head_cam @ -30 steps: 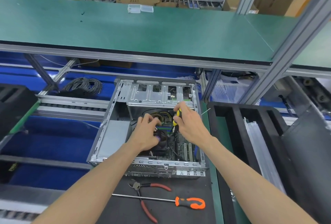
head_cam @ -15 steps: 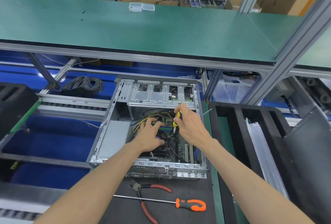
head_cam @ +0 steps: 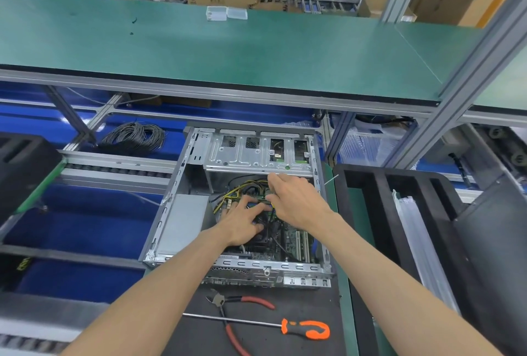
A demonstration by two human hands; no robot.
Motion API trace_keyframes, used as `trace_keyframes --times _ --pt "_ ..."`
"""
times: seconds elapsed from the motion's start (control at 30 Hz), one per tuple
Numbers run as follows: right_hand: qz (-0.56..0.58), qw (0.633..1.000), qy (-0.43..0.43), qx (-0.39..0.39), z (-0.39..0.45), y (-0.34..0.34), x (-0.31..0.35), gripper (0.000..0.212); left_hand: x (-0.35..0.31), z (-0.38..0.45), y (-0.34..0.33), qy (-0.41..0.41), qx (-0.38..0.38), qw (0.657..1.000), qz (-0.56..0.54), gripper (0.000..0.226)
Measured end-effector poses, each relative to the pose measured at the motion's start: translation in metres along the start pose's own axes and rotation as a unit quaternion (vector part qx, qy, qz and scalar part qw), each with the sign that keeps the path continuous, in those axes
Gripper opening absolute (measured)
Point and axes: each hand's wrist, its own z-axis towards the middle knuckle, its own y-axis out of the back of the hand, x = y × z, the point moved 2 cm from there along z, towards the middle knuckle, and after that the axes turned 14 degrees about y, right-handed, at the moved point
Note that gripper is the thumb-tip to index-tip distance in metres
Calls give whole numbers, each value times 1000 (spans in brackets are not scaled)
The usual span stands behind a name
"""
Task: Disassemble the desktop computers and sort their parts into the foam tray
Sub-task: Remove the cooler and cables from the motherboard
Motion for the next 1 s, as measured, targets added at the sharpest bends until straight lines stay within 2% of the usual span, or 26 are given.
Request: trace_keyframes --times 0.13,0.27,0.5,0.57,0.63,0.7,0.77,1.0 --pt "15 998 7 57 8 5 1 14 1 4 -4 4 6 1000 15 50" --pt "-18 996 -36 74 14 5 -2 24 3 7 -6 4 18 1000 17 52" --pt "-10 986 54 155 31 10 8 12 2 8 -9 15 26 999 23 61" --pt "8 982 59 179 36 12 11 11 2 7 -8 17 32 999 21 63" --pt "19 985 32 168 38 13 10 3 2 6 -7 18 46 999 14 69" --pt "-10 988 -8 153 40 12 7 20 2 4 -6 15 59 998 7 80" --pt "-37 985 -10 166 41 9 7 35 2 3 -5 10 58 998 9 87" --pt "10 977 67 202 39 12 10 20 3 3 -6 4 52 999 -13 92"
